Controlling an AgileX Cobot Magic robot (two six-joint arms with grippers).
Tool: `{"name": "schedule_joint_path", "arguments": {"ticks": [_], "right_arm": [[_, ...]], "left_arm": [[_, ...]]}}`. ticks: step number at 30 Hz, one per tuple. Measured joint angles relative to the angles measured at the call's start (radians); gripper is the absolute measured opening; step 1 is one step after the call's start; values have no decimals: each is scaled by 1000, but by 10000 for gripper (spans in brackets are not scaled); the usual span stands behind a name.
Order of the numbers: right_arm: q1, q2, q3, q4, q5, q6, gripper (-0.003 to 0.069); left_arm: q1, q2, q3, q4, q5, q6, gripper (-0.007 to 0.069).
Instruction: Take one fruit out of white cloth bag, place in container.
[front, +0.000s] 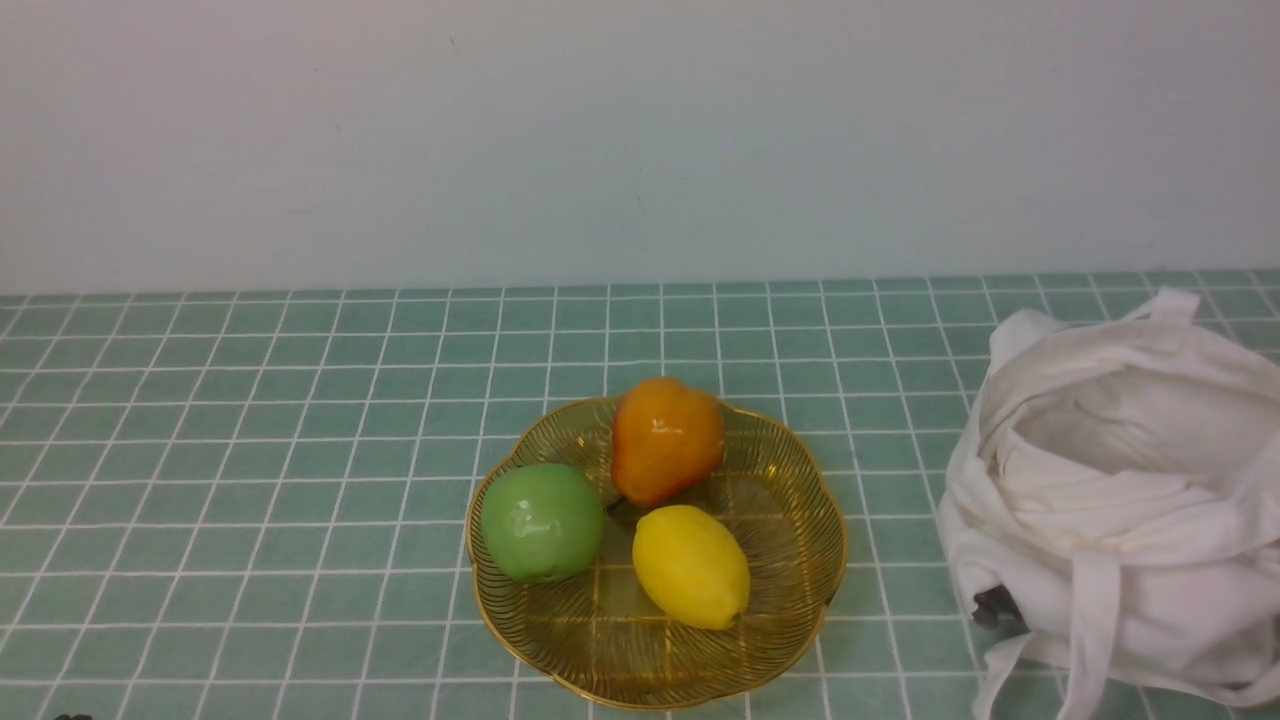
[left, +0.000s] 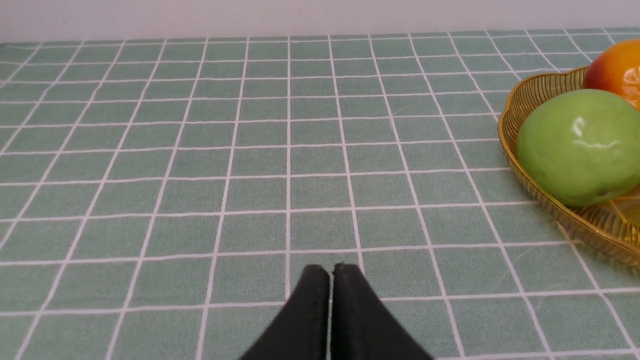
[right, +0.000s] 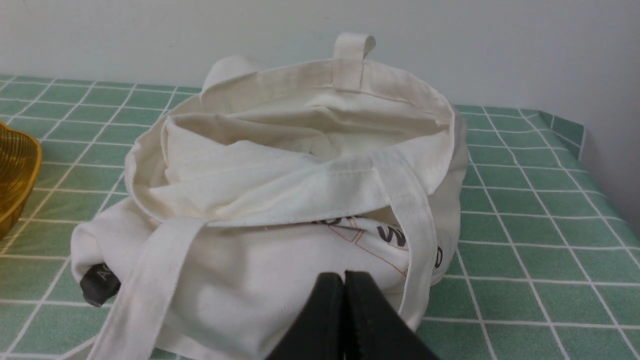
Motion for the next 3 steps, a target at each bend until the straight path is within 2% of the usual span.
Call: {"name": "schedule_joint_path", "arguments": {"ticks": [3], "right_arm": [[0, 0, 0, 0, 0, 0, -14]], "left_arm": [[0, 0, 0, 0, 0, 0, -8]]}}
